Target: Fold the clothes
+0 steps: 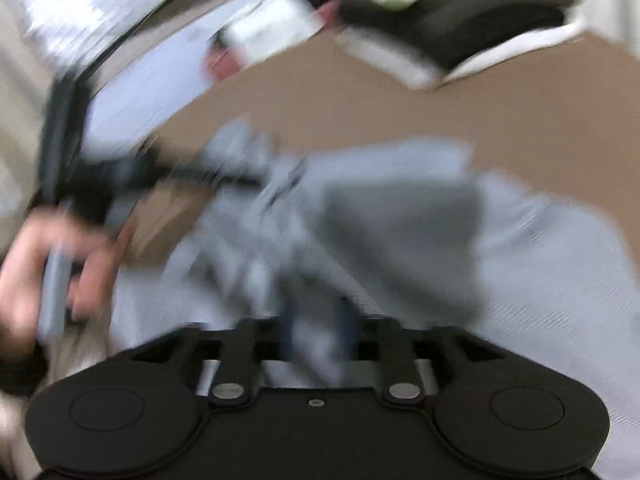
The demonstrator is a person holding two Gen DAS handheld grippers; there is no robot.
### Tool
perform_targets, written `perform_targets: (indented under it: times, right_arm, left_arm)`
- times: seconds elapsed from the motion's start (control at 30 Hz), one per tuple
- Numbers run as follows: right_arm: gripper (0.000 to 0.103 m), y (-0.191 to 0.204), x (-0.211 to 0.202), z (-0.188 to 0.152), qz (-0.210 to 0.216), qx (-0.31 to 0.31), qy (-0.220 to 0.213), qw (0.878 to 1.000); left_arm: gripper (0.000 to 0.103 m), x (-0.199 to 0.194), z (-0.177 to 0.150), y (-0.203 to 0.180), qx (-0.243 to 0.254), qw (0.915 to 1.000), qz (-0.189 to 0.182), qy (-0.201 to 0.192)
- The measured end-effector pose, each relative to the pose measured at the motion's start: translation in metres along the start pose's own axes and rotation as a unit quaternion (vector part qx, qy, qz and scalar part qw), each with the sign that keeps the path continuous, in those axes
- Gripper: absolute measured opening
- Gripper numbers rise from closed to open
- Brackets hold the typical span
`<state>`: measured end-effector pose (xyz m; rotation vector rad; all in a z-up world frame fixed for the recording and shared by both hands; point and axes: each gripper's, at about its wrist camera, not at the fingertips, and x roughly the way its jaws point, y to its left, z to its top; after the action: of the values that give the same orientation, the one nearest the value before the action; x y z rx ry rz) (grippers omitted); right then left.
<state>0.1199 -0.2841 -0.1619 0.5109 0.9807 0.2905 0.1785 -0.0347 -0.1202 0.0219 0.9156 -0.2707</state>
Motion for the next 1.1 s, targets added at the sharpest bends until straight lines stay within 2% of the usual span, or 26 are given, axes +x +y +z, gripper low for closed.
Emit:
perform_targets:
  times: [0.03,0.07,0.13,0.23,0.27,0.33,0.37,0.4,0.47,0.5,0.53,0.57,0.6,0.63,0.67,0.77,0.87,0.93,1.0,1.07,1.1]
  right_arm:
    - [0.074,-0.003,-0.003,0.007,-0.010,0.017,-0.013,1.000]
    - [0.085,-0.006,-0.006,0.014,-0.021,0.033,-0.026,0.999]
    - [0.086,-0.013,-0.012,0.029,-0.042,0.066,-0.052,0.996]
    - [0.086,-0.023,-0.021,0.050,-0.072,0.113,-0.087,0.987]
    - [0.086,-0.030,-0.018,0.055,-0.079,0.119,-0.086,0.986]
    - [0.086,-0.038,-0.008,0.061,-0.103,0.105,-0.076,0.986]
    - [0.086,-0.039,-0.002,0.061,-0.113,0.092,-0.067,0.987]
    - [0.086,-0.040,0.006,0.059,-0.114,0.076,-0.054,0.989]
    - [0.081,-0.038,0.023,0.047,-0.098,0.036,-0.019,0.994]
    - [0.081,-0.032,0.026,0.036,-0.095,0.004,-0.015,0.995]
    - [0.073,-0.027,0.025,0.026,-0.089,-0.021,-0.020,0.996]
    - [0.052,-0.023,0.023,0.016,-0.082,-0.039,-0.025,0.996]
    - [0.041,-0.024,0.017,0.009,-0.074,-0.031,-0.028,0.996]
    - [0.014,-0.026,0.011,0.002,-0.066,-0.023,-0.032,0.997]
    - [0.008,-0.027,0.005,-0.006,-0.059,-0.014,-0.036,0.998]
    - [0.006,-0.025,-0.025,-0.027,-0.038,-0.014,-0.068,0.997]
    - [0.006,-0.016,-0.067,-0.047,-0.033,-0.041,-0.102,0.993]
    - [0.006,-0.010,-0.099,-0.060,-0.040,-0.060,-0.129,0.989]
    - [0.006,-0.003,-0.124,-0.064,-0.091,-0.048,-0.146,0.984]
    - [0.006,0.003,-0.149,-0.069,-0.137,-0.034,-0.158,0.977]
    - [0.006,-0.002,-0.158,-0.074,-0.140,-0.019,-0.141,0.980]
  left_arm:
    - [0.038,0.002,0.000,-0.004,0.015,0.9999,0.006,0.002]
    - [0.042,0.005,-0.001,-0.008,0.029,0.9995,0.011,0.006]
    - [0.045,0.010,-0.002,-0.016,0.042,0.9989,0.022,0.010]
    - [0.056,0.014,0.001,-0.018,0.037,0.9991,0.015,0.013]
    - [0.056,0.015,0.001,-0.017,0.034,0.9993,0.010,0.014]
    - [0.054,0.021,0.001,-0.015,0.033,0.9993,0.000,0.017]
    - [0.040,0.023,0.000,-0.014,0.034,0.9992,-0.006,0.018]
    - [0.031,0.023,0.001,-0.014,0.037,0.9991,-0.014,0.017]
    - [0.009,0.022,0.002,-0.016,0.043,0.9985,-0.031,0.014]
    - [0.008,0.019,0.001,-0.019,0.053,0.9981,-0.032,0.005]
    - [0.007,0.014,0.000,-0.023,0.067,0.9973,-0.029,-0.008]
    - [0.007,0.010,-0.001,-0.028,0.080,0.9961,-0.027,-0.024]
    - [0.007,0.005,-0.002,-0.031,0.088,0.9950,-0.031,-0.036]
    - [0.007,0.000,-0.003,-0.035,0.096,0.9936,-0.036,-0.047]
    - [0.007,-0.005,-0.004,-0.038,0.104,0.9921,-0.040,-0.058]
    - [0.007,-0.029,-0.009,-0.049,0.132,0.9839,-0.066,-0.100]
    - [0.007,-0.055,-0.017,-0.057,0.157,0.9739,-0.091,-0.137]
    - [0.007,-0.069,-0.020,-0.056,0.153,0.9700,-0.118,-0.148]
    - [0.007,-0.082,-0.023,-0.055,0.147,0.9655,-0.145,-0.158]
    - [0.007,-0.086,-0.024,-0.054,0.142,0.9654,-0.158,-0.151]
    - [0.007,-0.082,-0.025,-0.056,0.145,0.9669,-0.158,-0.139]
